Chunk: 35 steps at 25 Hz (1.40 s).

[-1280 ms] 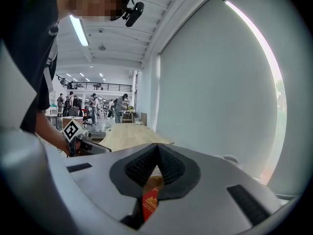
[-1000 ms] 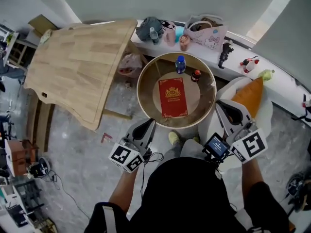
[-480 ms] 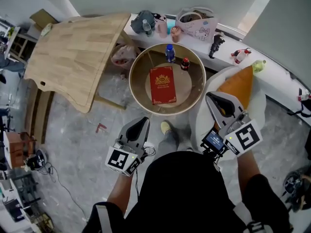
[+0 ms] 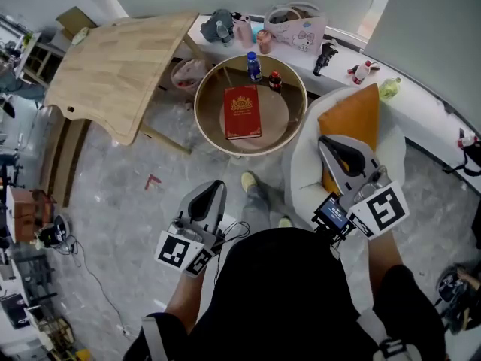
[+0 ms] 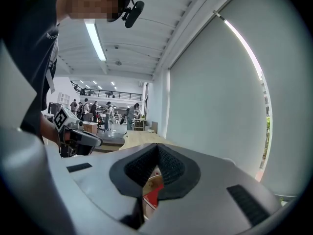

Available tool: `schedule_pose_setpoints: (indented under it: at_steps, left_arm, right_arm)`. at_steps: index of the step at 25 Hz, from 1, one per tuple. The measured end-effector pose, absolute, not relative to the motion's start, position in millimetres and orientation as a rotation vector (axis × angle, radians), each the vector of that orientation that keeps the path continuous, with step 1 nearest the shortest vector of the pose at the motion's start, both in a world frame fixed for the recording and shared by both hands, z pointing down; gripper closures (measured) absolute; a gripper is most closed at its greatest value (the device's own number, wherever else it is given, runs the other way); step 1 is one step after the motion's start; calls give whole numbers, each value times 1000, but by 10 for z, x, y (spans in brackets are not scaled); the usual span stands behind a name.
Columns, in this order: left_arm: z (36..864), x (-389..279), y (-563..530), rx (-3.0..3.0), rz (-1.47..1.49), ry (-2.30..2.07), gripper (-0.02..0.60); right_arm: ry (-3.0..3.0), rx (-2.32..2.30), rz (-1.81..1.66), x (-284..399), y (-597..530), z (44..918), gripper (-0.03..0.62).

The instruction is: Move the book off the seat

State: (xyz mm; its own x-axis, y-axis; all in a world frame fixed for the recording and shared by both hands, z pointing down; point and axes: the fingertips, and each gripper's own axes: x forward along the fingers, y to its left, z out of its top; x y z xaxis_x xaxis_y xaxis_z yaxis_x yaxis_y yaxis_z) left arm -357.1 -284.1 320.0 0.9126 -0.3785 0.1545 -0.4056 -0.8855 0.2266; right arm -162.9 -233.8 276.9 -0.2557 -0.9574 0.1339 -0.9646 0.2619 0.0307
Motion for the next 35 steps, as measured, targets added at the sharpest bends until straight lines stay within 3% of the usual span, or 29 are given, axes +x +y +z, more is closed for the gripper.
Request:
schedule_pose_setpoints:
  at_steps: [14,35]
  left_arm:
    - [3069,-4158,-1846,2796,203,-730,569]
    - [2793,-5096,-1983,2865,152,-734,568]
  right_arm:
    - [-2487,1748,171,-2139,-1356,2851,583]
    - [-2389,1834,214,-3229,-1323,2695,583]
